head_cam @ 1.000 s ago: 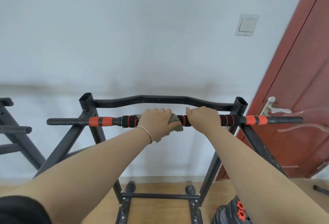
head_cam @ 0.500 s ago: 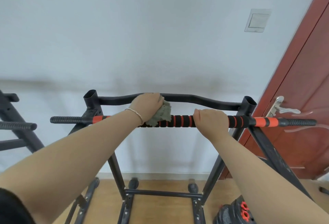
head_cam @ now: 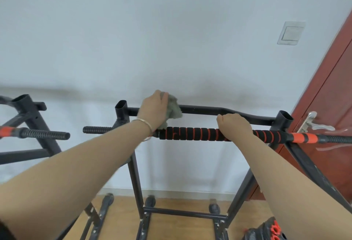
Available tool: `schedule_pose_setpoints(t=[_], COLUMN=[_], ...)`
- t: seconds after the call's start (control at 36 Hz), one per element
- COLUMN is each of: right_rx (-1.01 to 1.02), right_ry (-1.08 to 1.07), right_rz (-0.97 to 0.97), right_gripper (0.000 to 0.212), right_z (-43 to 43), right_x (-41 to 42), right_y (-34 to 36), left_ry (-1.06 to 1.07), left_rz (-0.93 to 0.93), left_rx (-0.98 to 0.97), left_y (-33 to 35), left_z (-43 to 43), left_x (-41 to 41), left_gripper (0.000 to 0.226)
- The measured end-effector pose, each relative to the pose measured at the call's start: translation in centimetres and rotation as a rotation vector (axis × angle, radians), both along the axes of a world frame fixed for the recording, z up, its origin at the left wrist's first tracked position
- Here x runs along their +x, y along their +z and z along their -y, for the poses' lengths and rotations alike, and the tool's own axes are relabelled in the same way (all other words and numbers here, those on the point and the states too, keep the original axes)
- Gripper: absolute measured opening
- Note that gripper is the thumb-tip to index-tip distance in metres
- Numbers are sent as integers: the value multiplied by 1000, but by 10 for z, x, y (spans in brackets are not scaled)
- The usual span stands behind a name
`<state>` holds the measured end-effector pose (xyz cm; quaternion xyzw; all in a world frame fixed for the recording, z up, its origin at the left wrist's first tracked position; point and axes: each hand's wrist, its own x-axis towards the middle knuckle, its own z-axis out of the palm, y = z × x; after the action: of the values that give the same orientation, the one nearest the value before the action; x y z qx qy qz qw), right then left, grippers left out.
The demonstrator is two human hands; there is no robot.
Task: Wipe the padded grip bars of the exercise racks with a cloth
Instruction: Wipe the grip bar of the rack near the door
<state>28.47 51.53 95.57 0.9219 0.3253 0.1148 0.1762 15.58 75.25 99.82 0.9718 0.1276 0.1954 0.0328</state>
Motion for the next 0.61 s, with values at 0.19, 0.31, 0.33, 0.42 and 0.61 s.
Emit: schedule_pose_setpoints(t=[0.19, 0.31, 0.33, 0.42, 0.61], right_rx=[111, 172, 174, 161, 97], right_ry=[-103, -104, -114, -65, 8], right_rz=[-177, -200, -192, -162, -95], right_gripper=[23, 21, 18, 24, 30], right_z=[10, 12, 12, 12, 12], right_x=[14, 14, 12, 8, 12], right_y=[-9, -10, -10, -10, -12], left_ry=[-316, -341, -358, -442, -295], left_rz=[-104, -118, -115, -266, -146], left_rx=[-244, -460, -471, -292, 344], left_y=[-29, -37, -38, -43, -73], left_z=[93, 93, 89, 83, 96], left_x=[24, 32, 36, 44, 56], left_gripper=[28, 46, 40, 40, 51])
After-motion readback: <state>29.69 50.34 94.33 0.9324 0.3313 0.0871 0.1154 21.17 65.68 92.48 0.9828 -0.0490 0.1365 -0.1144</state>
